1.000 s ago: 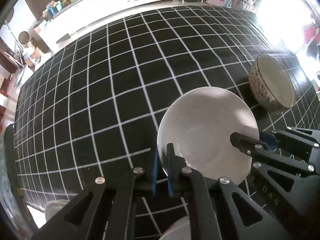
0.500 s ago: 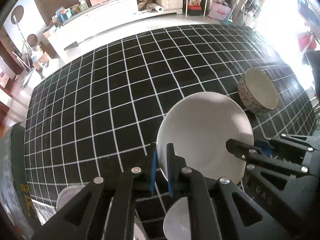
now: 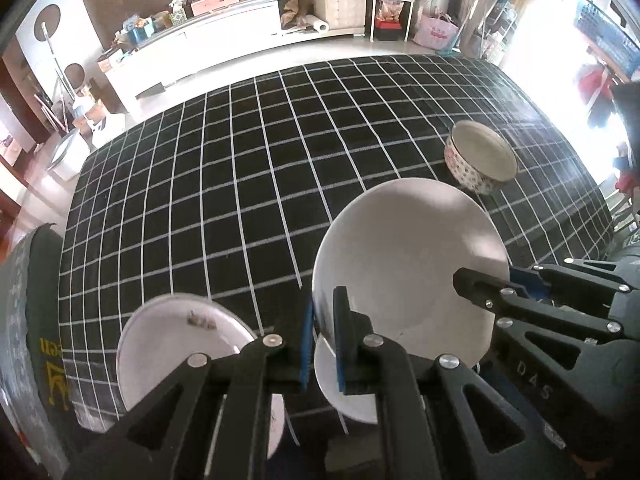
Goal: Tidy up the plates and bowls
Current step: 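Lift the red-emblem bowl and carry it over the stacked bowl, then lower the red-emblem bowl into the white bowl and open both grippers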
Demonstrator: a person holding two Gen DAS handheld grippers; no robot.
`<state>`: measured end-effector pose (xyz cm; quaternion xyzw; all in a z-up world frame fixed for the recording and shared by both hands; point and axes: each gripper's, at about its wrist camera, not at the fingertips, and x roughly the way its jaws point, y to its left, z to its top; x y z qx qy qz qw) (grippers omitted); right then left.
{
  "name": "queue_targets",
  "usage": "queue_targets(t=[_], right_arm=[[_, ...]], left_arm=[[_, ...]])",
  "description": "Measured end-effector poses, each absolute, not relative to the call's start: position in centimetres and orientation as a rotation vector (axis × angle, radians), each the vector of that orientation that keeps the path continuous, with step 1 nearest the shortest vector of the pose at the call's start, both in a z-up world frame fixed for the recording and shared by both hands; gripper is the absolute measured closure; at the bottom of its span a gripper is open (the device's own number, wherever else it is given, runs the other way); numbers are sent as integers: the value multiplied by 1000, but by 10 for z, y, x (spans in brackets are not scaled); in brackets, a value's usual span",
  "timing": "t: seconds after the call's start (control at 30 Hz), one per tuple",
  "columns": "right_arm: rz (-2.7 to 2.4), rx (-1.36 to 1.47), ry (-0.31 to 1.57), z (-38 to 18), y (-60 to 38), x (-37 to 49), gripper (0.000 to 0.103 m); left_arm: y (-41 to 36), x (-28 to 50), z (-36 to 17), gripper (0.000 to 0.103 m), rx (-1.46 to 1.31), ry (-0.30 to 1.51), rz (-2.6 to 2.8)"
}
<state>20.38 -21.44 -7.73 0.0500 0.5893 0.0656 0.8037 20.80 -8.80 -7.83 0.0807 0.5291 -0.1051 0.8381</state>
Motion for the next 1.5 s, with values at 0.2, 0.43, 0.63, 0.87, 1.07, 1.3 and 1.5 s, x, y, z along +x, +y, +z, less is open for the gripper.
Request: queue_targets(t=[0.2, 0.43, 0.63, 0.87, 1.07, 1.3, 1.5], right_arm=[[136, 96, 1304, -93, -210, 184, 85], [131, 71, 1340, -109, -205, 175, 85], [133, 57, 1355, -118, -202, 178, 85], [118, 25, 1346, -119, -197, 178, 85], [111, -19, 1336, -119, -193, 179, 85], [118, -52, 1319, -118, -191, 179, 85], [123, -33, 1319, -119, -195, 179, 85]], left_arm=[[-83, 180, -88, 97, 173, 1146, -216], [-77, 171, -106, 97, 158, 1181, -217], [-74, 172, -114, 97, 149, 1201, -210], [-74, 175, -118, 97, 140, 1211, -207], [-74, 176, -122, 97, 136, 1218, -204], [-72, 177, -125, 97, 122, 1224, -197], [-71, 177, -126, 97, 104, 1226, -197]])
